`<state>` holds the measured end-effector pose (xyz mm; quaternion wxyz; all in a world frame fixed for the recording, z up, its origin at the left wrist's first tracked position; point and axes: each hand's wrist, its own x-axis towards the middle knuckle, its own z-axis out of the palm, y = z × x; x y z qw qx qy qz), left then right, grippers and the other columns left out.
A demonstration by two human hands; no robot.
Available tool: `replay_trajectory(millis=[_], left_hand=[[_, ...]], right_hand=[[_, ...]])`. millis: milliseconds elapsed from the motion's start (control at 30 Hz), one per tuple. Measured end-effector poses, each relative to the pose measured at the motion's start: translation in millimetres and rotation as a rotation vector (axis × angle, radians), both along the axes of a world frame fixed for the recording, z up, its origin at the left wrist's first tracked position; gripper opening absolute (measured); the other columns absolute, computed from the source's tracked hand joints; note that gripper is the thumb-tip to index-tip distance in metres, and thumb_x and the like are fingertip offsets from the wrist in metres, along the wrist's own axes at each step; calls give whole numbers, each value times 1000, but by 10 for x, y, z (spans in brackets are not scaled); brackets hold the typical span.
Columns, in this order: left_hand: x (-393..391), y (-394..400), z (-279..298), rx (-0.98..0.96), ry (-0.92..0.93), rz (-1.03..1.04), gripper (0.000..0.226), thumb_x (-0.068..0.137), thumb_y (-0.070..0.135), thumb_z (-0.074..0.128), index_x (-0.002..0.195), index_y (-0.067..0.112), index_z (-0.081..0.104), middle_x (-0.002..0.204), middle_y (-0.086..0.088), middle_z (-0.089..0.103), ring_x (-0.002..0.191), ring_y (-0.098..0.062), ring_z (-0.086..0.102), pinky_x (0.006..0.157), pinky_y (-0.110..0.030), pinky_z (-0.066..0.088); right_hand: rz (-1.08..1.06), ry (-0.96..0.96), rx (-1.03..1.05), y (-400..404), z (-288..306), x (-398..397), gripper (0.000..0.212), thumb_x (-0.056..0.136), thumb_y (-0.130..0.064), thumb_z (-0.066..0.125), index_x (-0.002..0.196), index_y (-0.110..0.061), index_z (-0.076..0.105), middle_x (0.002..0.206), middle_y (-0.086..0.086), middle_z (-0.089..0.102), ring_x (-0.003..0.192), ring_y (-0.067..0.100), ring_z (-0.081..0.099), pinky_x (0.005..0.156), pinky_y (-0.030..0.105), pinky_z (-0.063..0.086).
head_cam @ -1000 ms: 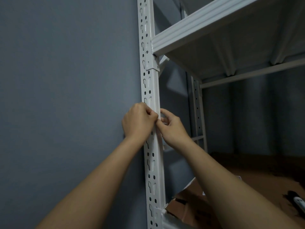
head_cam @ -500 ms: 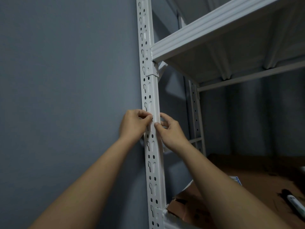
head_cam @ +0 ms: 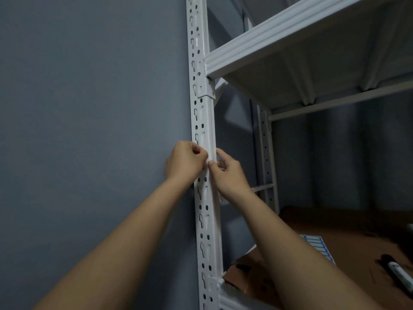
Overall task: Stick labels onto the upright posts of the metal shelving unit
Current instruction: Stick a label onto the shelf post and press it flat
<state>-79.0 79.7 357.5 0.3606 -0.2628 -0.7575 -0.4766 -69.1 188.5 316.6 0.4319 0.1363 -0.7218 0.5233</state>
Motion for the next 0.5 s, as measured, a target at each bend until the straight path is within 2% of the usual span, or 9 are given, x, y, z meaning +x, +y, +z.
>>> replay_trajectory(millis=[100, 333, 400, 500], left_hand=[[32, 51, -13, 22, -4, 58, 18, 78, 20, 53, 68, 13, 67, 68, -3, 69, 70, -28, 66, 70, -40, 56], [94, 81, -25, 87, -36, 91, 18, 78, 18, 54, 71, 12, 70, 71, -5, 70, 70, -27, 66, 65, -33, 52], [65, 59, -28, 95, -39, 51, 19, 79, 17, 55, 68, 12, 70, 68, -5, 70, 63, -25, 63, 63, -32, 51], [0, -27, -42, 110, -59, -139, 26, 84, 16, 59, 61, 13, 68, 56, 0, 66, 57, -20, 59, 56, -34, 51]], right_hand=[[-15, -7, -4, -5, -4, 8, 43, 95, -19, 50, 138, -22, 50, 114, 2, 69, 96, 14, 68, 92, 38, 54], [-36, -13, -1, -51, -16, 44, 43, 95, -21, 49, 138, -24, 50, 115, 1, 69, 99, 15, 67, 94, 39, 52], [-32, -20, -8, -51, -13, 74, 41, 96, -20, 50, 137, -25, 51, 114, 0, 69, 99, 14, 66, 94, 39, 52], [-24, -8, -9, -48, -11, 100, 36, 95, -17, 51, 129, -25, 57, 108, -1, 71, 97, 14, 67, 94, 39, 52]])
